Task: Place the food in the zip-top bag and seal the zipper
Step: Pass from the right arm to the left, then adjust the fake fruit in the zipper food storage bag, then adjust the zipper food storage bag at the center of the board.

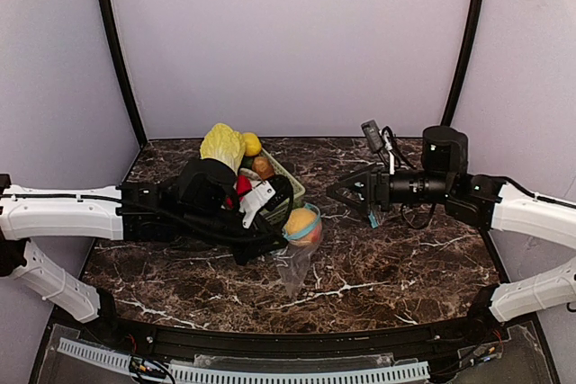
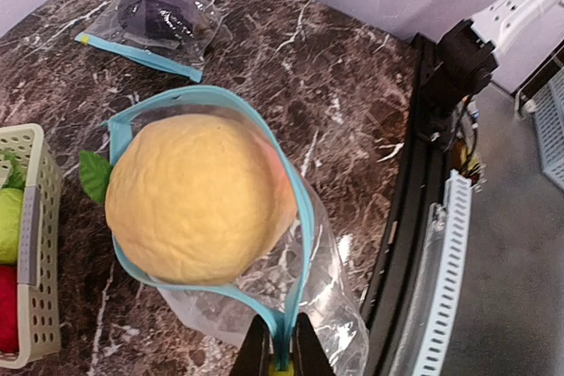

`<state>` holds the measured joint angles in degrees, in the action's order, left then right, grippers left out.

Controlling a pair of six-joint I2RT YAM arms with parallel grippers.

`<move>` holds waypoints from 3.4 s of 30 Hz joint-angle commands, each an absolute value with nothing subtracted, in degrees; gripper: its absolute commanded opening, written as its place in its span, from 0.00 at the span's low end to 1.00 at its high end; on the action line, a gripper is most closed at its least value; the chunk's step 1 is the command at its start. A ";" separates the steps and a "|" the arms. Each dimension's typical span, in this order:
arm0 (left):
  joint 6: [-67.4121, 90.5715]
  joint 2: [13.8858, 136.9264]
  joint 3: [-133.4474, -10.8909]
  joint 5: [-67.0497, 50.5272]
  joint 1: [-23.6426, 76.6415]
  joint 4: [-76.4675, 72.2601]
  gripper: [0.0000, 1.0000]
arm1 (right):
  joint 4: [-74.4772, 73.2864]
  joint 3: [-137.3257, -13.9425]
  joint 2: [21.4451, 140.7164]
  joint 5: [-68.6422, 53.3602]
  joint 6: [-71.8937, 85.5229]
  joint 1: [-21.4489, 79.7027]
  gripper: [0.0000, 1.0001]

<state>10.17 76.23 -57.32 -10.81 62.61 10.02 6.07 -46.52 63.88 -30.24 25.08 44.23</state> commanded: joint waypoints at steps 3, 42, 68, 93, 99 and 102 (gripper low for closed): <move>-2.18 78.55 -56.92 8.16 67.12 14.27 0.01 | -9.43 -51.41 66.60 -20.79 26.98 44.20 0.99; -7.14 84.26 -53.79 21.64 74.10 7.96 0.01 | -21.60 -58.29 94.35 -13.48 35.64 51.84 0.86; -5.36 82.91 -52.15 19.07 74.09 8.87 0.01 | -29.36 -60.84 89.75 -4.74 32.68 50.46 0.72; 6.79 84.11 -60.57 12.02 72.34 20.25 0.01 | -23.09 -57.71 79.82 -3.39 32.85 50.71 0.00; 12.35 82.50 -63.33 6.45 70.33 19.96 0.29 | -21.41 -56.60 80.80 -4.11 34.91 50.80 0.00; 15.27 79.37 -64.45 1.97 68.39 19.35 0.63 | -20.52 -56.57 81.17 -4.63 35.51 50.89 0.00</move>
